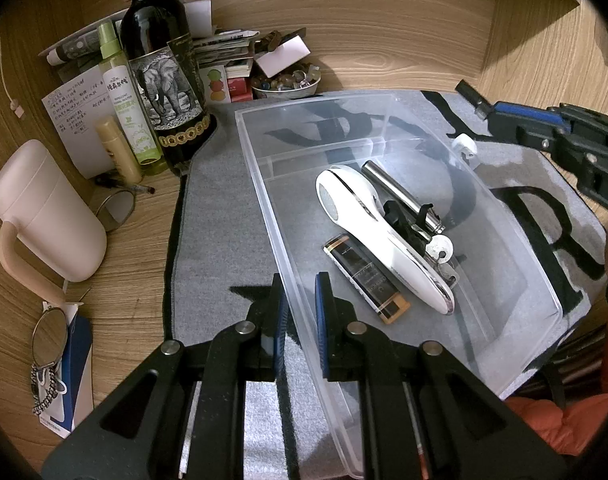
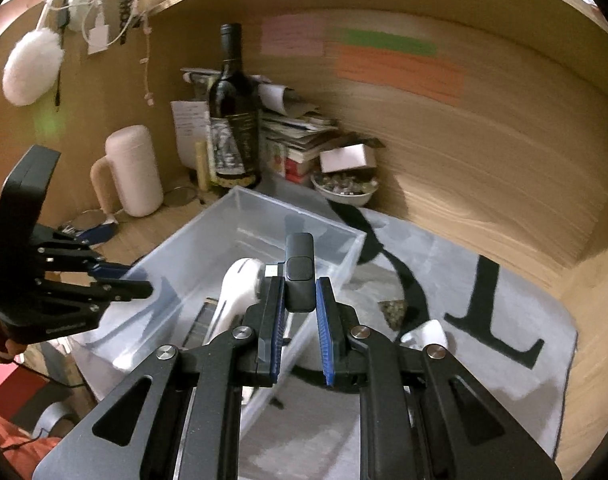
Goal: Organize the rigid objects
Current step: 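Carry the black object into the clear box and release it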
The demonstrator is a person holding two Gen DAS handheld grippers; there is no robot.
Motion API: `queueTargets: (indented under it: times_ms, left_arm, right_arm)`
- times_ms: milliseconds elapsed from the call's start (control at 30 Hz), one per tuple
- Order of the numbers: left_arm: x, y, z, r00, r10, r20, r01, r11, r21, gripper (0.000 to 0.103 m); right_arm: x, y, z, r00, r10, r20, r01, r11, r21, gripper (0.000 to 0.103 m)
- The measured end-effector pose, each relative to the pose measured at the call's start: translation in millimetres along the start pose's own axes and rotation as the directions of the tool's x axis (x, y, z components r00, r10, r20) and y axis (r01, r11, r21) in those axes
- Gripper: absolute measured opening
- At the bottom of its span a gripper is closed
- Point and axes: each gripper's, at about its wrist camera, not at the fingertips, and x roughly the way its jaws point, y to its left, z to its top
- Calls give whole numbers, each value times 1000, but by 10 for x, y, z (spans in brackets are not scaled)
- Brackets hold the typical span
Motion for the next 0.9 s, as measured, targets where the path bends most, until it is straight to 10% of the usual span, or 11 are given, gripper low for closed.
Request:
queueTargets:
  times_ms: [733, 900]
  left_arm:
    - [0, -3, 0, 1000, 0, 0, 0, 1000, 0, 11]
    - [-1, -4, 0, 1000, 0, 0, 0, 1000, -1, 11]
  right_arm:
    - [586, 299, -187, 984, 50, -173, -60, 997, -54, 14]
    - [556, 310, -172, 985, 43, -167, -54, 997, -60, 30]
